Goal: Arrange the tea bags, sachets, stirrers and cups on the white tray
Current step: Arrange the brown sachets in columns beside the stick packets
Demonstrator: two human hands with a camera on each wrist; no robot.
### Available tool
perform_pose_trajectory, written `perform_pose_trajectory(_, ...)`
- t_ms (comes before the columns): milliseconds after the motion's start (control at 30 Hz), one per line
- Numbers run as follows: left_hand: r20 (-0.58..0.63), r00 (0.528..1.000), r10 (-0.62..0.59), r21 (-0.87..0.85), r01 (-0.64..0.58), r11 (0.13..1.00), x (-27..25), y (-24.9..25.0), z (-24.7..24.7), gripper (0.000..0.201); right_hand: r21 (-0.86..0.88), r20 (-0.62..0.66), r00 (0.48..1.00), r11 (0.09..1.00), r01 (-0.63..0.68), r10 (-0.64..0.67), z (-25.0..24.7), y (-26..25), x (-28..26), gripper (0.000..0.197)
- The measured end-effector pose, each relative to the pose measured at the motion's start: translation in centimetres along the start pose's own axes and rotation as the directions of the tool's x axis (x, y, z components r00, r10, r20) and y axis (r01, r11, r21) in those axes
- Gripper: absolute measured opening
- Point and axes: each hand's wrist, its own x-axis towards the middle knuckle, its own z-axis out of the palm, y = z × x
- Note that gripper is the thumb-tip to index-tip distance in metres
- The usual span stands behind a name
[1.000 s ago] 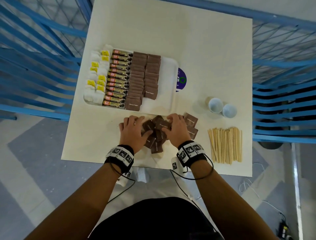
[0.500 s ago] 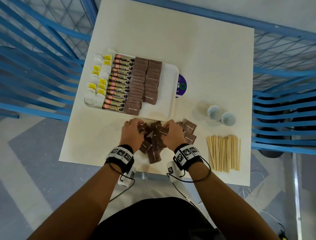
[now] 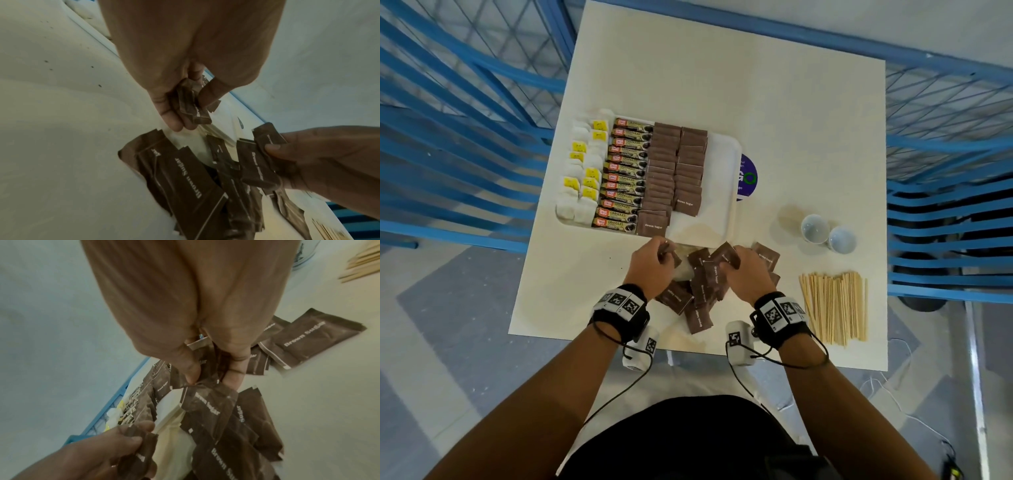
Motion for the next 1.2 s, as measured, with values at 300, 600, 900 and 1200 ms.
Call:
perform_pose_trajectory(300, 0.268, 0.963, 0.016, 0.325, -0.106, 0.940, -0.5, -0.3, 1.9, 0.057, -0.121, 0.028, 0.998, 0.991, 0.056, -0.053, 3.1, 0.1, -0.1, 0.029)
perform_pose_trajectory(600, 0.196, 0.975, 0.103, 0.381, -0.172, 0.908, -1.1, 0.0, 2.5, 0.019, 0.057, -0.026, 0.999, 0.998, -0.024, 0.025, 1.7, 0.8, -0.3, 0.022)
perform_pose_trajectory(900, 0.142, 0.980, -0.137, -0.195, 0.163, 0.967, 0.0, 0.4, 0.3, 0.017, 0.331, -0.076, 0.996, 0.941, 0.072, -0.049, -1.6, -1.2, 0.3, 0.022)
perform_pose_trajectory(1200, 0.443, 0.892, -0.091, -0.646, 0.388, 0.658, -0.3, 4.3, -1.1, 0.044, 0.089, 0.026, 0.990, 0.986, 0.139, -0.142, -1.8, -3.6, 2.2, 0.034)
